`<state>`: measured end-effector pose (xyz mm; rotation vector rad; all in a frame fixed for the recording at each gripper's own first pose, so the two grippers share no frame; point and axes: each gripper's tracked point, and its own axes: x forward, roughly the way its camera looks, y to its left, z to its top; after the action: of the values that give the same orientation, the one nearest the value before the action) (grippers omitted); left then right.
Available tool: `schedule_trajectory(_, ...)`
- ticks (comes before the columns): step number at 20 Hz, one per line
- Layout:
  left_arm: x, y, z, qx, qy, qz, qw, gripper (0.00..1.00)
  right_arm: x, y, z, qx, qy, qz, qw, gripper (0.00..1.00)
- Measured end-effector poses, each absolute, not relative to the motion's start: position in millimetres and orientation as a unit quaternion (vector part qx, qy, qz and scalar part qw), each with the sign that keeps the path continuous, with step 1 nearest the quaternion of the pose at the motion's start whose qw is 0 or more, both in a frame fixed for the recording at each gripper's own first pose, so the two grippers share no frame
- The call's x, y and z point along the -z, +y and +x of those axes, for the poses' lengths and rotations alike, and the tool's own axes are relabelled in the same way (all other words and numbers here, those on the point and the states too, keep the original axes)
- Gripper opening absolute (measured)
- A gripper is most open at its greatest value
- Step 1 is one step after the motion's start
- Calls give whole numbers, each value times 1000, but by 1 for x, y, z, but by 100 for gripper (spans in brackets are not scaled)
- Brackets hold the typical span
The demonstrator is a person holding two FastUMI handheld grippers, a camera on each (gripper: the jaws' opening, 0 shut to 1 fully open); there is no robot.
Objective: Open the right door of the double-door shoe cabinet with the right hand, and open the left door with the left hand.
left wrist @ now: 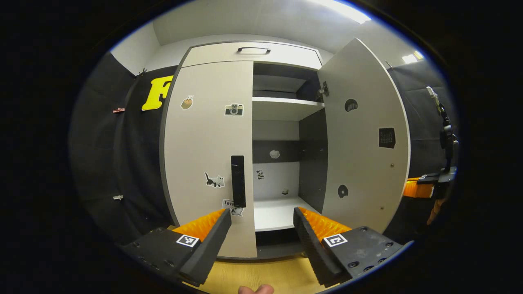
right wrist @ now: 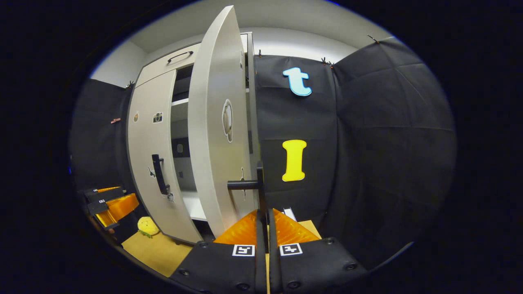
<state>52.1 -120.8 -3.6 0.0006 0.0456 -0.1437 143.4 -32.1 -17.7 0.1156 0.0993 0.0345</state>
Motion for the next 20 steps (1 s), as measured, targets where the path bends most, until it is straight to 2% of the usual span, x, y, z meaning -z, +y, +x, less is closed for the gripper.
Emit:
schedule_trajectory(11, 0, -122, 87, 57, 18, 24, 998, 95, 13, -31, 139, -20, 42, 72, 996, 10)
schedule_trajectory(13, -1, -116, 101, 51, 15, 23, 998, 95, 9, -36, 135, -21, 35, 71, 997, 17)
schedule_trajectory(14, -3, -113, 109, 50, 14, 22, 998, 95, 8, -38, 132, -18, 36, 73, 997, 27)
schedule_trajectory(15, -4, -110, 117, 49, 13, 23, 998, 95, 8, -43, 129, -13, 36, 72, 997, 44)
schedule_trajectory(17, -5, -105, 133, 48, 14, 23, 999, 95, 8, -55, 120, 0, 35, 66, 997, 54)
schedule_trajectory(18, -6, -102, 141, 47, 13, 20, 999, 95, 7, -59, 118, 5, 32, 63, 997, 67)
schedule_trajectory(19, -6, -100, 149, 46, 12, 19, 999, 95, 7, -62, 116, 10, 30, 60, 998, 69)
schedule_trajectory(20, -7, -97, 155, 43, 9, 20, 999, 95, 6, -67, 115, 16, 24, 55, 998, 84)
